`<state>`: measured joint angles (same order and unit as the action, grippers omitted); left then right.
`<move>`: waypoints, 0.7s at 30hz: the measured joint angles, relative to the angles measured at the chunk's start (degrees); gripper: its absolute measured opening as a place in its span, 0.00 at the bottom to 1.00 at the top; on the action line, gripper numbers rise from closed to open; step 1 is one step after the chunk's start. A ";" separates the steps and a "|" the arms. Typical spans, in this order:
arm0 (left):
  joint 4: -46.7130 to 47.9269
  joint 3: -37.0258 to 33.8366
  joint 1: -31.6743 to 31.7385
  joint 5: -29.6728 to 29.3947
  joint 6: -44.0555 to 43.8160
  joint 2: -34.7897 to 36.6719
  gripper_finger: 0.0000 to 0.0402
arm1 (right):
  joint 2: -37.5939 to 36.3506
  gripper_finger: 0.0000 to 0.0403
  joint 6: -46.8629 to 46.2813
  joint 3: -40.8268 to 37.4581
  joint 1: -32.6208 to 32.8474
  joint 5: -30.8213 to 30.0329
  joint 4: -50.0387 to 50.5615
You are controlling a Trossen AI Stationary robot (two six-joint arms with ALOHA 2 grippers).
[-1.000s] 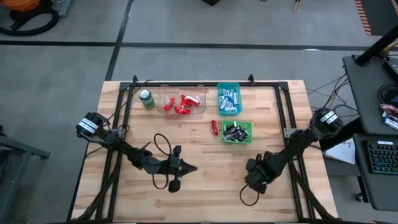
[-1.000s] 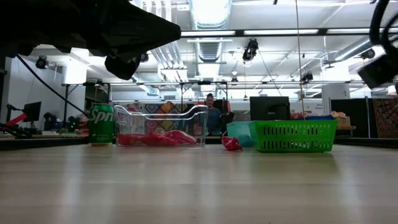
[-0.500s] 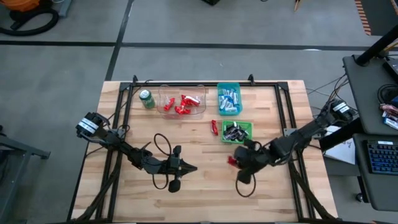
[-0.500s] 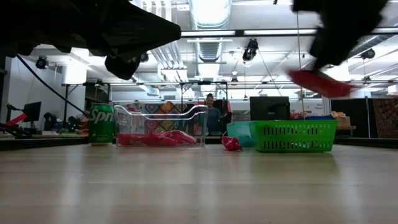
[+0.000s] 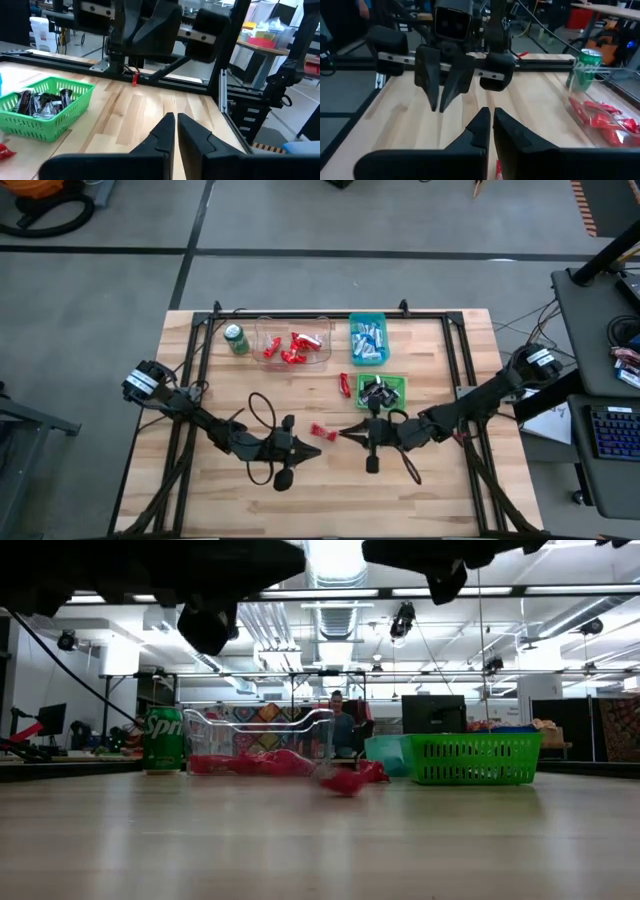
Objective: Sort candy
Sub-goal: Put the red chocolate bar into the transparent bin
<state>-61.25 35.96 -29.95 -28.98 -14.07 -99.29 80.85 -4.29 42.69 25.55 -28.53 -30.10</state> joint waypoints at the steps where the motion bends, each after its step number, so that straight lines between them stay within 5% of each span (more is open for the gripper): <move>1: 0.51 0.50 0.00 -0.01 0.03 0.00 0.02 | 0.28 0.03 0.25 -0.41 -0.02 0.01 -1.25; 21: 26.81 8.56 0.04 -0.50 -4.54 0.00 0.29 | 0.73 0.03 -4.38 -4.08 -0.09 0.01 0.75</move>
<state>-34.44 44.53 -29.91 -29.47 -18.61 -99.29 81.58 -8.67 38.61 25.45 -28.52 -29.35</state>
